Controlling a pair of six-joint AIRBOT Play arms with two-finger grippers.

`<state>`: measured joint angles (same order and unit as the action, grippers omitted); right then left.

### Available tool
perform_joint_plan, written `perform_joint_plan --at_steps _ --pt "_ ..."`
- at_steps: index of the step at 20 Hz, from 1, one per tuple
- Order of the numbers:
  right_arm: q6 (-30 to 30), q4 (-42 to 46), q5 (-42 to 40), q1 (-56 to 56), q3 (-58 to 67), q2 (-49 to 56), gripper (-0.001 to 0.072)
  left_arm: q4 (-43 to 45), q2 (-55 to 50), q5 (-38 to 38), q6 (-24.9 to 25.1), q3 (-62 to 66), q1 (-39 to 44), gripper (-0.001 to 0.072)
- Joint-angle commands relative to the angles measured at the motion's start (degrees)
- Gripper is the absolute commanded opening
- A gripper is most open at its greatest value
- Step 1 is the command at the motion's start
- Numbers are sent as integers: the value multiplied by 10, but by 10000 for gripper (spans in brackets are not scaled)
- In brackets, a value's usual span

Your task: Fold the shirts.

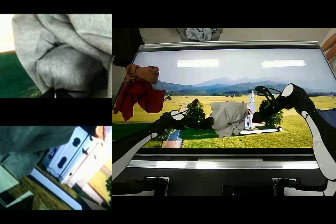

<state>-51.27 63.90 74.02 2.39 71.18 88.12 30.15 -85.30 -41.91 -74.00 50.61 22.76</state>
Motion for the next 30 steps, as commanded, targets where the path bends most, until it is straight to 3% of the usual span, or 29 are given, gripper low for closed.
perform_joint_plan --at_steps 1,4,8,10,12,13,14,16,19,21,23,24,25,26,30 --pt "56 -95 -110 0 0 16 719 3 7 -12 8 0 1 32" --pt "55 -123 -152 0 0 39 718 3 10 -16 8 0 0 32" --pt "68 -243 -158 1 0 101 710 5 19 -26 19 0 0 32" --pt "68 -298 -168 1 0 117 663 5 24 -26 21 0 0 32" --pt "70 -334 -168 1 0 125 510 5 26 -26 21 0 0 32" --pt "84 -339 -164 1 0 125 112 5 25 -26 28 0 0 32" --pt "94 -340 -148 0 5 125 45 5 26 -26 34 0 0 32" --pt "163 -337 -106 0 27 114 41 5 33 -27 38 1 -8 32" --pt "188 -290 -93 0 65 60 39 17 69 -30 49 9 -33 32" --pt "181 -249 -113 0 75 17 42 28 99 -47 51 20 -54 31" --pt "100 -176 -134 0 74 7 48 40 111 -55 50 23 -67 31" --pt "36 -141 -133 0 74 17 135 40 110 -61 50 23 -70 32" --pt "4 -133 -127 1 74 35 380 39 106 -68 50 23 -68 31" --pt "-7 -142 -123 1 74 58 706 40 104 -72 50 23 -65 32" --pt "-45 -257 -107 1 74 148 718 40 104 -73 50 23 -52 32"
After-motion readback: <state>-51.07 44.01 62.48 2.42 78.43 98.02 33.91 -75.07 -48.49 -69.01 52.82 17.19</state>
